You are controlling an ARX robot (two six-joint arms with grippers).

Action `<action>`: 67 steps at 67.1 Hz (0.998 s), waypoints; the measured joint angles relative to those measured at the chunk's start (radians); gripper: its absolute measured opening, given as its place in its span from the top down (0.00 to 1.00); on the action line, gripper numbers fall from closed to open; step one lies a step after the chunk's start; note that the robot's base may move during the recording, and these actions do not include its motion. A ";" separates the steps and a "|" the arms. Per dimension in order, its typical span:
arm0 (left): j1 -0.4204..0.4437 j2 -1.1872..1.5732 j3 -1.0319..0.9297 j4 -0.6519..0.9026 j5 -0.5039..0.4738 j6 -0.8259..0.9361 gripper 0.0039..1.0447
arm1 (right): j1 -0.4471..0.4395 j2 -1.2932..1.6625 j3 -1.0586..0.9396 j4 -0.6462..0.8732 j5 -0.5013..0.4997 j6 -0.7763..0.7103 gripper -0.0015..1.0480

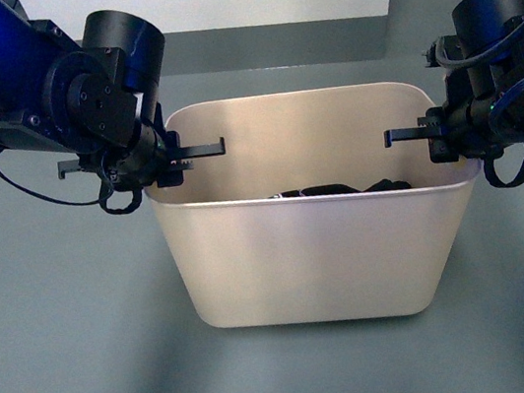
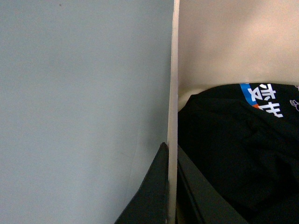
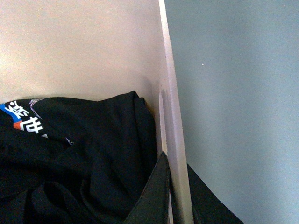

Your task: Move hamper under clothes hanger

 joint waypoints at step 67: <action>-0.011 0.032 0.019 -0.019 -0.004 -0.010 0.96 | -0.011 0.043 -0.006 0.030 -0.008 0.008 0.97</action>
